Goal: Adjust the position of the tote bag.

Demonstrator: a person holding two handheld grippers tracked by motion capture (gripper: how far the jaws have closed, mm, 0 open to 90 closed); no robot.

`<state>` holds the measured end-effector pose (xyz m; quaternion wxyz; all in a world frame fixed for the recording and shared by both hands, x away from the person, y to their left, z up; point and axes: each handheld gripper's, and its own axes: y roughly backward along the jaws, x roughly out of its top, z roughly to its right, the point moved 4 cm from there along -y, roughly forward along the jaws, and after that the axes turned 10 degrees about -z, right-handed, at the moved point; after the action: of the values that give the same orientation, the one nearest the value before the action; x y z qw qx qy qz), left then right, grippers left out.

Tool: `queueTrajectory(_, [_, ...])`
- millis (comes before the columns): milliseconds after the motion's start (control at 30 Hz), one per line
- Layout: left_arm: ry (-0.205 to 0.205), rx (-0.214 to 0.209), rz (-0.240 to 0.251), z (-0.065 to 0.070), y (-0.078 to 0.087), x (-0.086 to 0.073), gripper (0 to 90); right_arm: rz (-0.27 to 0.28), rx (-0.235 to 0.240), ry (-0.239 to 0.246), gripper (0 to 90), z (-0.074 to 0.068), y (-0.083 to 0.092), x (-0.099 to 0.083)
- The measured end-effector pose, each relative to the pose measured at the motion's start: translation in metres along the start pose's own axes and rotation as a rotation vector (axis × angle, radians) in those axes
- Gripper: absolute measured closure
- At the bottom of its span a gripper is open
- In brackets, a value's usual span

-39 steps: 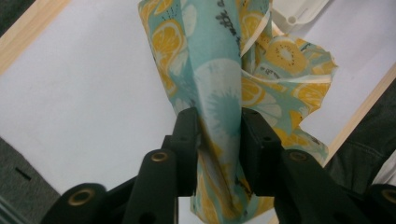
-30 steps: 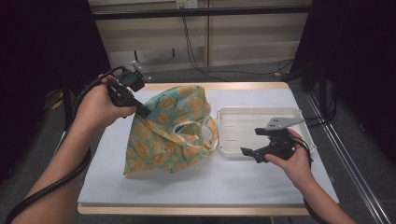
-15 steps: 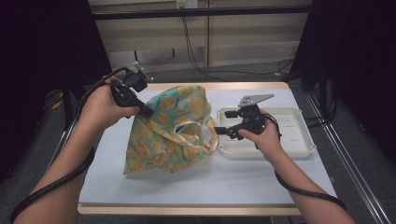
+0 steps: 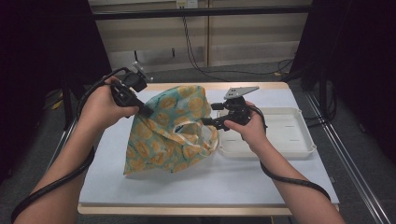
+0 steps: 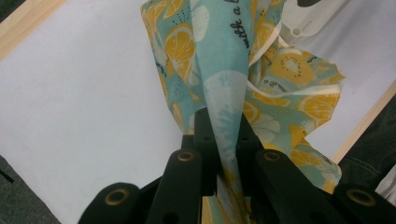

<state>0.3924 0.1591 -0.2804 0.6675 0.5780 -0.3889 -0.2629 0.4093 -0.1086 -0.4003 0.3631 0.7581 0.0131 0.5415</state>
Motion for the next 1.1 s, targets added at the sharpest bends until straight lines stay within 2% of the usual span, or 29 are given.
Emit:
queueTrajectory(67, [0.002, 0.003, 0.008, 0.0, -0.001, 0.0, 84.7, 0.0, -0.008, 0.005, 23.6, 0.0, -0.003, 0.003])
queueTrajectory(200, [0.005, 0.006, 0.012, 0.001, -0.001, 0.0, 84.8, 0.032, 0.032, -0.018, 27.6, -0.001, -0.007, 0.012])
queueTrajectory(400, [0.004, 0.009, 0.002, 0.001, -0.004, 0.002, 84.4, 0.011, 0.043, 0.005, 33.3, -0.001, -0.016, 0.016])
queueTrajectory(633, [0.003, 0.003, 0.003, 0.0, -0.004, 0.001, 84.6, 0.029, 0.056, 0.028, 38.6, 0.0, -0.024, 0.024])
queueTrajectory(667, [0.009, 0.0, 0.016, 0.0, -0.005, 0.001, 84.8, 0.028, 0.061, 0.029, 39.1, -0.001, -0.025, 0.025])
queueTrajectory(733, [-0.002, 0.002, 0.006, -0.001, -0.004, 0.0, 85.3, 0.042, 0.074, 0.03, 43.9, -0.002, -0.027, 0.028])
queueTrajectory(767, [0.011, -0.003, 0.019, -0.001, -0.005, 0.0, 85.5, 0.05, 0.079, 0.028, 46.9, -0.002, -0.028, 0.029])
queueTrajectory(867, [0.012, -0.003, 0.026, -0.001, -0.005, 0.0, 85.9, 0.058, 0.095, 0.031, 55.5, -0.006, -0.031, 0.03])
queueTrajectory(933, [0.005, 0.005, 0.023, 0.0, -0.005, 0.0, 85.8, 0.052, 0.113, 0.031, 64.9, -0.01, -0.033, 0.031])
queueTrajectory(1000, [0.006, 0.004, 0.021, 0.0, -0.005, 0.001, 85.9, 0.037, 0.124, 0.058, 75.7, -0.016, -0.034, 0.032])
queueTrajectory(1100, [0.01, 0.002, 0.022, 0.0, -0.006, 0.002, 86.1, 0.018, 0.107, 0.097, 82.6, -0.02, -0.034, 0.034])
